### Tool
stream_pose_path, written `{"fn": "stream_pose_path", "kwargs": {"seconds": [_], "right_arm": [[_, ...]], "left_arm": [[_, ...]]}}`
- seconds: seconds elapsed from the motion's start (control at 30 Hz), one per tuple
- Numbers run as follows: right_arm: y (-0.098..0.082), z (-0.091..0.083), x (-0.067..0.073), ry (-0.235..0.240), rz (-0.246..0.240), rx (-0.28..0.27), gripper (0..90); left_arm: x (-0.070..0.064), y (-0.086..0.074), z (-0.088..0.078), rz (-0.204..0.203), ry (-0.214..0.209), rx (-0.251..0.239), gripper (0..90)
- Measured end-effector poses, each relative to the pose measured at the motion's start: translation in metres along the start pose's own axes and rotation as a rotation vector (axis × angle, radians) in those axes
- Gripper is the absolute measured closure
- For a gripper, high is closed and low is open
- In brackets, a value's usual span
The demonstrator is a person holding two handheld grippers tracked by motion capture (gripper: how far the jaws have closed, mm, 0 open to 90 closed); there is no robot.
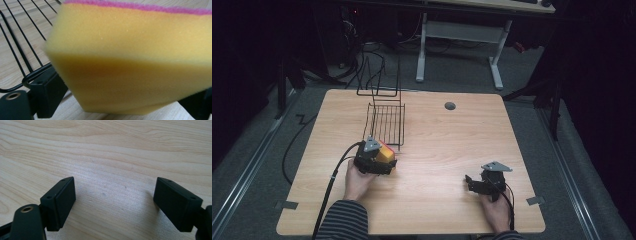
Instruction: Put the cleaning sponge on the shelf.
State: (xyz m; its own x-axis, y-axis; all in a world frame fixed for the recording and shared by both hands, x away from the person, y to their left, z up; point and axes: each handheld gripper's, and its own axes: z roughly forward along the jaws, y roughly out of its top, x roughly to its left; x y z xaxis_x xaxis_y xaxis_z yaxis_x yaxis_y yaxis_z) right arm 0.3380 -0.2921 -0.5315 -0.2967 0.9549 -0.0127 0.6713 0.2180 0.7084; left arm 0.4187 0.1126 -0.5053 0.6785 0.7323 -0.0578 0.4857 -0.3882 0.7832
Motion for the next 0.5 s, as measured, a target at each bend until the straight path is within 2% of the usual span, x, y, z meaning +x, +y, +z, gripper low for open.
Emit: {"fn": "stream_pose_path", "kwargs": {"seconds": [0.5], "right_arm": [[0.0,0.0,0.0,0.0,0.0,0.0,18.1]], "left_arm": [[0.0006,-0.0035,0.0018,0.004,-0.005,-0.005,19.6]]}}
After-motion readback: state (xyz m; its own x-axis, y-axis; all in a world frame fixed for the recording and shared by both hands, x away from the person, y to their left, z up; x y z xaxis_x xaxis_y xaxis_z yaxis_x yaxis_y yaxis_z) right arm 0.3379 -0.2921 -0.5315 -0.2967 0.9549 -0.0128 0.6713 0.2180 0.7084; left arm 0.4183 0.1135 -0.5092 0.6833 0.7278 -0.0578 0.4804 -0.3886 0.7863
